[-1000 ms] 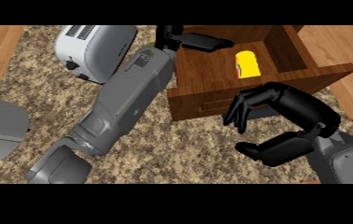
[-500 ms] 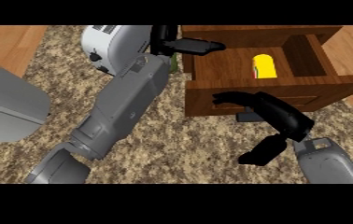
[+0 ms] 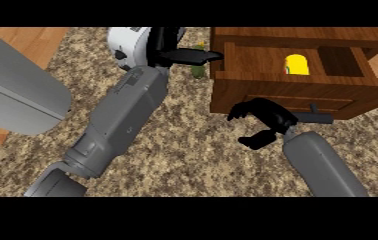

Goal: Pick up the cup, place it into the drawer and close the drawer

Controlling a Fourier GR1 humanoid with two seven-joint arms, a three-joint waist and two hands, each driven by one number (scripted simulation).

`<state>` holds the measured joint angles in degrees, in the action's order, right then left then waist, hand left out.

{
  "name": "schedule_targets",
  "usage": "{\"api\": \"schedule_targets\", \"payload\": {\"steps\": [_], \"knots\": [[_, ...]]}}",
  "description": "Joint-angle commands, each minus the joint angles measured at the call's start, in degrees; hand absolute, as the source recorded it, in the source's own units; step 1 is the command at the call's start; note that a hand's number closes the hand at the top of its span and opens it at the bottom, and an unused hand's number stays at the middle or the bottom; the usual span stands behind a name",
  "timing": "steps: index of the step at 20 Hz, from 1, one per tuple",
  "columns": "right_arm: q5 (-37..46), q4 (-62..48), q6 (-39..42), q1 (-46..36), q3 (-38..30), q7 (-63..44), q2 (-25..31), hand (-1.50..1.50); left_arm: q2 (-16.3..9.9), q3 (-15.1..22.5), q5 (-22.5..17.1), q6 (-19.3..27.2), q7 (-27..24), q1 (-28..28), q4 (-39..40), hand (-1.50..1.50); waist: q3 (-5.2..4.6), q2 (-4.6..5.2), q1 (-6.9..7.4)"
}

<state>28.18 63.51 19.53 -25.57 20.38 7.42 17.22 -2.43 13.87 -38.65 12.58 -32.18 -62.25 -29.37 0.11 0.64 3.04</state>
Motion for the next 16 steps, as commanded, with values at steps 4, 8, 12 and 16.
{"api": "schedule_targets", "payload": {"steps": [4,8,12,16], "knots": [[2.42,-21.36,-9.34,-10.07,-5.63,10.51,-2.63,1.5,-3.39,0.56,-0.65,-4.44,2.05,6.98,-6.9,-1.5,0.12,0.1,3.31],[-0.51,-28.41,-9.14,-17.96,-11.89,14.77,0.79,1.5,-5.9,0.59,-0.38,-7.2,1.3,9.16,-8.11,-1.5,0.14,0.81,3.7],[-2.07,-33.5,-11.71,-23.91,-16.14,14.65,1.82,1.5,-7.94,0.15,-1.17,-8.61,2.73,10.32,-10.74,-1.5,0.19,1.28,6.23],[-3.85,-36.35,-12.13,-27.14,-19.3,14.28,4.3,1.5,-8.67,0.51,-1.29,-9.3,4.55,11.13,-11.52,-1.5,0.23,1.8,6.71]]}}
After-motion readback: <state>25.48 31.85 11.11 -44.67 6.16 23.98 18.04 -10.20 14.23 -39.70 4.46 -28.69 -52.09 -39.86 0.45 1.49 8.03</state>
